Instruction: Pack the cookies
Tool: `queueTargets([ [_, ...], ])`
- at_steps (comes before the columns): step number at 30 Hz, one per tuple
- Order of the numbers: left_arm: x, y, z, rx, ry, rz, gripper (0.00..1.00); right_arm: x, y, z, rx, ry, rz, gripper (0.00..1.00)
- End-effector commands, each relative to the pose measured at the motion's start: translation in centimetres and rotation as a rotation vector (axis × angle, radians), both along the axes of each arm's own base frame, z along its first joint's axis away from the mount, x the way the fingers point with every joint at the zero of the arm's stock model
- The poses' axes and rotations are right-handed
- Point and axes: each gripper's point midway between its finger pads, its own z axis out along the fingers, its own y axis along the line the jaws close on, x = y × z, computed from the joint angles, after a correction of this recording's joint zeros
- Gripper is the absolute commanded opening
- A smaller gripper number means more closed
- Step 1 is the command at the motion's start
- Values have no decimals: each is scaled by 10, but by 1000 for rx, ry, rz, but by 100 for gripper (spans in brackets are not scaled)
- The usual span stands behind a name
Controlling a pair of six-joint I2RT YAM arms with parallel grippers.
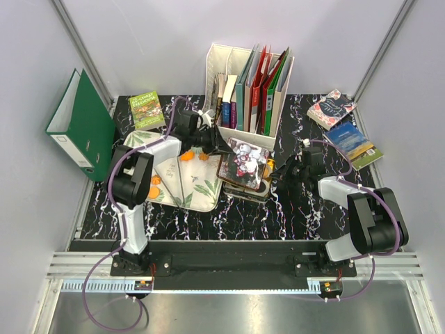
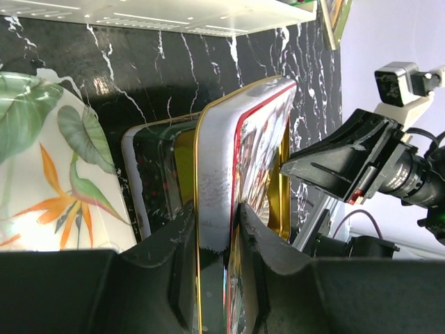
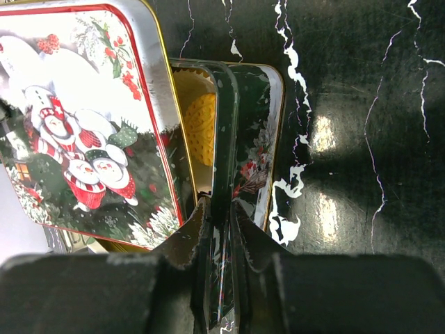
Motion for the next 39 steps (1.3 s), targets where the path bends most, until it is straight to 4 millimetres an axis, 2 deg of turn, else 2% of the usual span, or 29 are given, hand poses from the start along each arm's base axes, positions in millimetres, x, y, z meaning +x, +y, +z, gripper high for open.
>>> queueTargets([
  [1,7,14,-38,136,60,29,20,-5,-7,-19,-52,56,-8,0],
  [10,4,0,-26,32,145,-15,9,-5,-7,-17,-54,51,-7,0],
  [15,7,1,0,-15,112,-19,5,-5,-7,-18,-53,54,-7,0],
  [21,16,14,35,-79,82,11,0,-5,-6,-19,-52,57,-5,0],
  [26,14,12,52,-120,75,7,0,-4,-6,-19,-51,58,-6,0],
  [39,-5,6,59,-237,158,-17,0,-4,-6,-20,-53,60,-7,0],
])
